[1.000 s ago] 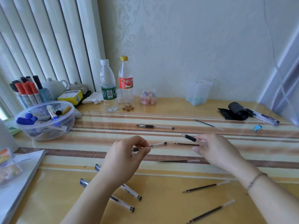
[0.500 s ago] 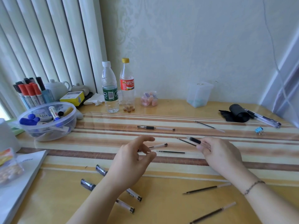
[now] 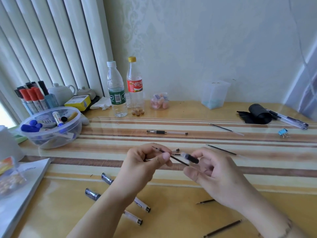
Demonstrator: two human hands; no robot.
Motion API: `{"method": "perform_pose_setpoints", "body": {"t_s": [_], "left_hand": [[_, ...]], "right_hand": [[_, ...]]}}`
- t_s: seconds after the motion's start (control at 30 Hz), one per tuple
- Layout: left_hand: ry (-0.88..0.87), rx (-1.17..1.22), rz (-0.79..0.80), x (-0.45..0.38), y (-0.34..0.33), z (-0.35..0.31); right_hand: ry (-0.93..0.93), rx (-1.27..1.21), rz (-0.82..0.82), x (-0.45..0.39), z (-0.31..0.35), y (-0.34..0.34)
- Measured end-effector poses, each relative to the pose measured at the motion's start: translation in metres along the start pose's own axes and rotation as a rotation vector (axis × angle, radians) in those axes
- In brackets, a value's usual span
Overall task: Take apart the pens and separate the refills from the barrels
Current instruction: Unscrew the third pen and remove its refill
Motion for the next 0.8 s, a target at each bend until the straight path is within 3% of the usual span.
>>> {"method": "perform_pose_setpoints", "body": {"t_s": [0.23, 0.8], "left_hand": [[0.046, 0.421, -0.128, -0.005, 0.018, -0.004], [0.115, 0.443, -0.175, -0.007, 0.022, 0.002]], "right_hand": [[-0.041, -0.033, -0.114, 0.008, -0.023, 0.014], [0.029, -0.026, -0.053, 0.008, -0.025, 0.005]]}}
Point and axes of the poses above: each hand's wrist, its own x-axis away from the middle knuckle, its own y-axis out of the back of the hand, z = x × y, the point moved 2 cm from there along -x, towards the middle knuckle, and after that the axes turned 15 degrees about x, right-handed, at the moved point
